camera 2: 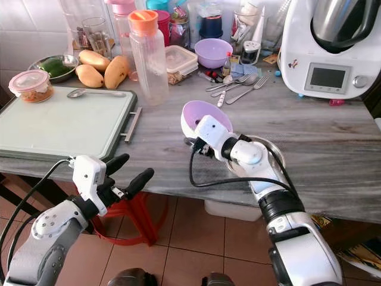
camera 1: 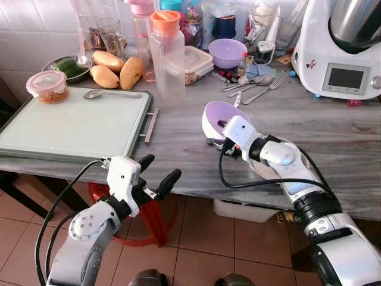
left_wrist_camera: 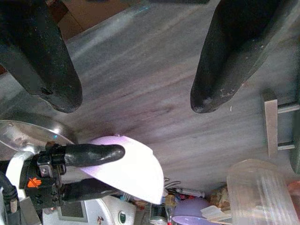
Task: Setting the table
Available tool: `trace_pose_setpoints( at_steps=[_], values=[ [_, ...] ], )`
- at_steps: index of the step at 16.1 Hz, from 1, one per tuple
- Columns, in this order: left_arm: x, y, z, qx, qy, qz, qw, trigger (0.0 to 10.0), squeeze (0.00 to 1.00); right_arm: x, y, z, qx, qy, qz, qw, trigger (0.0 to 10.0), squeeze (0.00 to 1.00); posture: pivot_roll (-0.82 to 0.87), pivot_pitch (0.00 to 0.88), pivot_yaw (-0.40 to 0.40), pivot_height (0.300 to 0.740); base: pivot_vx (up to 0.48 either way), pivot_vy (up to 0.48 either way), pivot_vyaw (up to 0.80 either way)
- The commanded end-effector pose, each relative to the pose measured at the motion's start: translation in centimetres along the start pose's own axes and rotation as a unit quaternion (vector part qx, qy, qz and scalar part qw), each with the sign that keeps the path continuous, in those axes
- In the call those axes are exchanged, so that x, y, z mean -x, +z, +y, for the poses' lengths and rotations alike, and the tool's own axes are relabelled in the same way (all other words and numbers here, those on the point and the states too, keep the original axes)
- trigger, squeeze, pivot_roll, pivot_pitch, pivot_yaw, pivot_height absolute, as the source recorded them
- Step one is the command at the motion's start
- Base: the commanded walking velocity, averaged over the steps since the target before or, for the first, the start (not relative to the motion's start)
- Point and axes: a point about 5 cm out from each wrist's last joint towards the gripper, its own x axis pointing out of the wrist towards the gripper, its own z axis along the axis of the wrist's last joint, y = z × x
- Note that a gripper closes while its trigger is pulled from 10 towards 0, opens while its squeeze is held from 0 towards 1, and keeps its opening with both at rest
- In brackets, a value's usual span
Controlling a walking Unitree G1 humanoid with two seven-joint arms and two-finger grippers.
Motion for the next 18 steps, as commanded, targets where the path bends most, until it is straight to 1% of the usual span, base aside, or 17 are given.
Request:
trace_pose_setpoints(
  at_steps=[1, 3, 4, 8, 11, 14, 16, 18],
  values=[
    [-0.3, 0.1, 0.0, -0.009, -0.008, 0.002, 1.0, 10.0, 0.0, 0.0, 0.5, -0.8, 0.01, -0.008, -0.006, 1.0, 10.0, 1.0, 0.03, 0.0, 0.042, 0.74, 0.0, 0.0, 0.0],
    [-0.5, -0.1, 0.0, -0.011, -0.009, 0.008, 1.0, 10.0, 0.0, 0.0, 0.7, -0.9, 0.012, -0.003, -0.009, 1.0, 10.0, 1.0, 0.02, 0.0, 0.039, 0.74, 0.0, 0.0, 0.0],
    [-0.6, -0.2, 0.0, -0.011, -0.01, 0.009, 1.0, 10.0, 0.0, -0.1, 0.8, -0.5, 0.009, 0.01, -0.012, 1.0, 10.0, 1.0, 0.02, 0.0, 0.037, 0.74, 0.0, 0.0, 0.0],
    [-0.8, -0.4, -0.1, -0.012, -0.009, 0.009, 1.0, 10.0, 0.0, 0.1, 0.8, 0.3, 0.005, 0.017, -0.02, 1.0, 10.0, 1.0, 0.01, 0.0, 0.032, 0.74, 0.0, 0.0, 0.0],
    [-0.9, -0.6, -0.1, -0.013, -0.011, 0.013, 1.0, 10.0, 0.0, 0.6, 1.2, 0.7, -0.015, 0.014, -0.036, 0.999, 10.0, 1.0, 0.01, 0.0, 0.033, 0.74, 0.0, 0.0, 0.0],
    [-1.1, -0.7, 0.0, -0.016, -0.013, 0.015, 1.0, 10.0, 0.0, 0.9, 1.9, 0.9, -0.029, -0.005, -0.058, 0.998, 10.0, 1.0, 0.0, 0.0, 0.033, 0.74, 0.0, 0.0, 0.0],
    [-1.3, -0.7, 0.0, -0.017, -0.013, 0.014, 1.0, 10.0, 0.0, 1.1, 2.3, 0.9, -0.042, -0.028, -0.069, 0.996, 10.0, 1.0, -0.01, 0.0, 0.032, 0.74, 0.0, 0.0, 0.0],
    [-1.4, -0.8, 0.1, -0.018, -0.009, 0.012, 1.0, 10.0, 0.0, 1.9, 3.0, -0.1, -0.074, -0.12, -0.087, 0.986, 10.0, 1.0, -0.01, 0.0, 0.027, 0.74, 0.0, 0.0, 0.0]
  ],
)
